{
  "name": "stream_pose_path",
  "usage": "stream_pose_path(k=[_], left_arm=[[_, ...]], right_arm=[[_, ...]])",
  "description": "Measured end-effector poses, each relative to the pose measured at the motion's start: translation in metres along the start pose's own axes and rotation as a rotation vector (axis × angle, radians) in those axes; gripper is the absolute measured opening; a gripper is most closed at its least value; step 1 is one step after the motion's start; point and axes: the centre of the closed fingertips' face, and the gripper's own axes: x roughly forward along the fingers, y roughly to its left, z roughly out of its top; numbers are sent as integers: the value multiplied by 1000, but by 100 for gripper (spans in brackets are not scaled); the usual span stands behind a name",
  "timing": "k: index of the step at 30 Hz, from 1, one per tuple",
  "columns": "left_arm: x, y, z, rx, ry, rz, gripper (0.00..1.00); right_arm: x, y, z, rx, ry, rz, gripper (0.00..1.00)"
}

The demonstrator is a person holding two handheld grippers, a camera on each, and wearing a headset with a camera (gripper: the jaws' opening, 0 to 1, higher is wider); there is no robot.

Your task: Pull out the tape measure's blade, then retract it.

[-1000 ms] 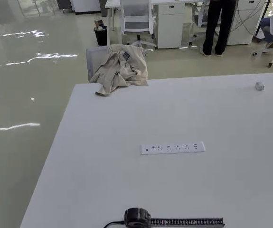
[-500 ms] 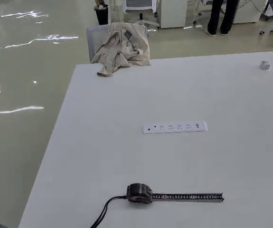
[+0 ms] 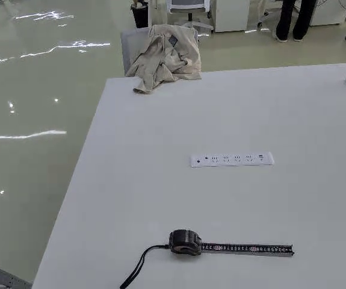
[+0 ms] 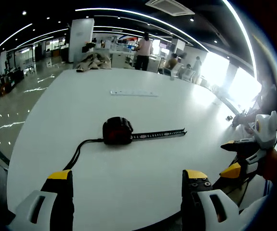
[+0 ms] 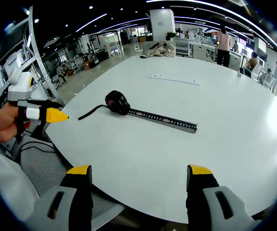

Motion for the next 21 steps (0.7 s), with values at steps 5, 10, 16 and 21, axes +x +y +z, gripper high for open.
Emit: stream_pose_path(k=[5, 10, 16, 21], left_arm=[[6, -2, 3, 10, -9, 2, 90], [10, -1, 8, 12, -22, 11, 88], [17, -2, 11, -2, -28, 10, 88], [23, -2, 16, -6, -37, 12, 88]], right_arm=[[2, -3, 0, -6, 0, -2, 82], [5, -6, 0, -19, 5, -1, 82], [11, -12, 2, -38, 8, -2, 82], [16, -19, 4, -53, 11, -5, 82]])
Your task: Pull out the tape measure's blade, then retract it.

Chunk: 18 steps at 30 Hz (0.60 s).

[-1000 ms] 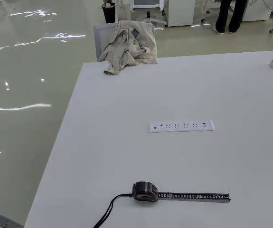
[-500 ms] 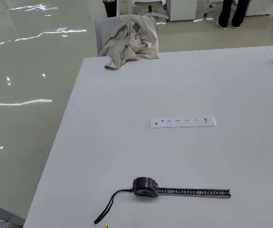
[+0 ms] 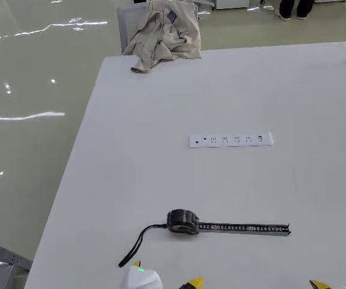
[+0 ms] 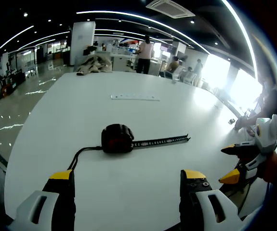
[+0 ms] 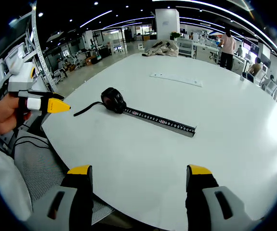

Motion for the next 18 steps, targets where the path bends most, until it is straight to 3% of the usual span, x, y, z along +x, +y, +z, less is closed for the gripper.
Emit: stream_pose_path(k=[18], left_arm=[[25, -2, 13, 1, -13, 10, 86]], right_arm=[[17, -21, 10, -45, 0, -8, 80]])
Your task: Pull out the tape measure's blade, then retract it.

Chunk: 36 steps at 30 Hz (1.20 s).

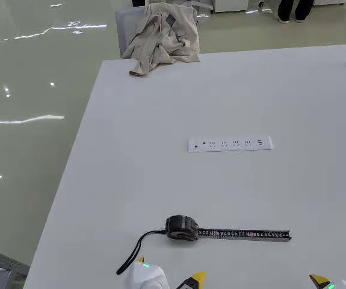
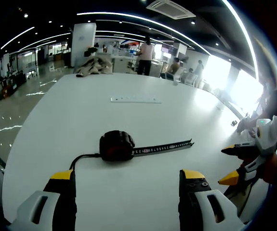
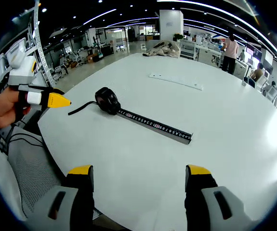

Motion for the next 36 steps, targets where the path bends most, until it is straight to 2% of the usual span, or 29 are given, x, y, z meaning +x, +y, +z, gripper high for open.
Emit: stream_pose_path(k=[13, 21, 36], left_arm=[[22, 0, 5, -13, 0, 18, 84], [37, 4, 4, -7, 11, 36, 83], [57, 6, 1, -31, 25, 44, 81]], right_arm=[[13, -11, 0, -28, 20, 5, 78], [21, -18, -4, -109, 55, 18, 78], [37, -34, 0, -179, 83, 27, 77]])
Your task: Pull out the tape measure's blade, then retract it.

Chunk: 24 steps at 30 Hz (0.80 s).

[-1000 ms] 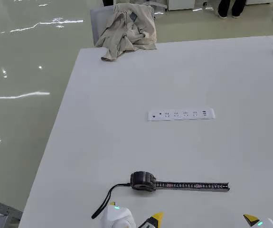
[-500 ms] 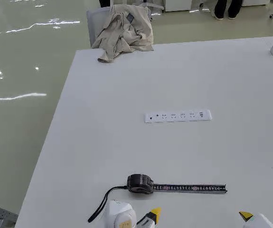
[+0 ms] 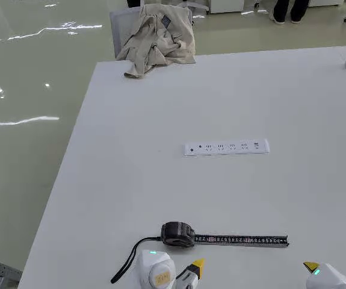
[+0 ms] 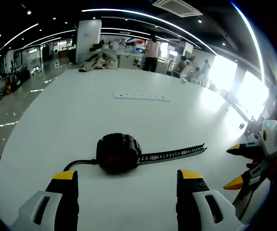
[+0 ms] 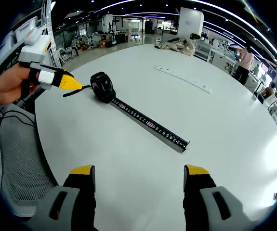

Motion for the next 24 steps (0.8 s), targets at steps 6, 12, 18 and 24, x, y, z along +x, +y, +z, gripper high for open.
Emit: stream_pose_path(k=[6, 12, 18, 24], left_arm=[[7, 1, 2, -11, 5, 10, 81], [15, 2, 4, -21, 9, 20, 80], [23, 3, -2, -29, 32, 30, 79], [28, 4, -4, -41, 39, 37, 78]], right_arm=[[8, -7, 3, -41, 3, 10, 76], [15, -18, 8, -94, -3, 24, 74], [18, -25, 8, -137, 7, 35, 72], [21, -30, 7, -192, 20, 48, 68]])
